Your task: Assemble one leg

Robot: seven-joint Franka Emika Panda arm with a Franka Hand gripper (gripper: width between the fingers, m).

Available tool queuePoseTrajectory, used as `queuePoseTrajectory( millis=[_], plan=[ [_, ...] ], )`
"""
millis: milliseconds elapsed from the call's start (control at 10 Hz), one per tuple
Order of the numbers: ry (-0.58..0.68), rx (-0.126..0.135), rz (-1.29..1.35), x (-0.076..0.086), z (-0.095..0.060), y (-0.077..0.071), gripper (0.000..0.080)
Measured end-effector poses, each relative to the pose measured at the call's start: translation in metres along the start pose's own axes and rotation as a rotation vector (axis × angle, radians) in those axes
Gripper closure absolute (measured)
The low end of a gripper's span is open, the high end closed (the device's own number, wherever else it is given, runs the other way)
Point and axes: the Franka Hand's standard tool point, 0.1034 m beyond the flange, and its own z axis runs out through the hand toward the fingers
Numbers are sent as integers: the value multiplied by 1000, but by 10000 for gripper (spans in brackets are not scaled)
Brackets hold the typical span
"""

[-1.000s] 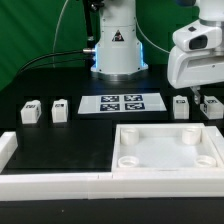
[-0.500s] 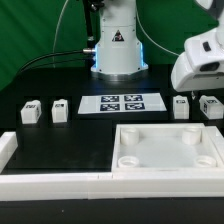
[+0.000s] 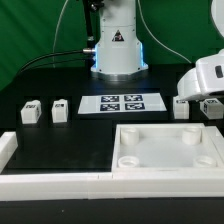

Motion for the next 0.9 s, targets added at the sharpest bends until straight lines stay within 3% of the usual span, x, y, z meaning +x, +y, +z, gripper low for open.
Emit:
queuePoseTrajectory(
  millis=[900],
  plan=[
    [20,14,3,18,16,3,150]
  ],
)
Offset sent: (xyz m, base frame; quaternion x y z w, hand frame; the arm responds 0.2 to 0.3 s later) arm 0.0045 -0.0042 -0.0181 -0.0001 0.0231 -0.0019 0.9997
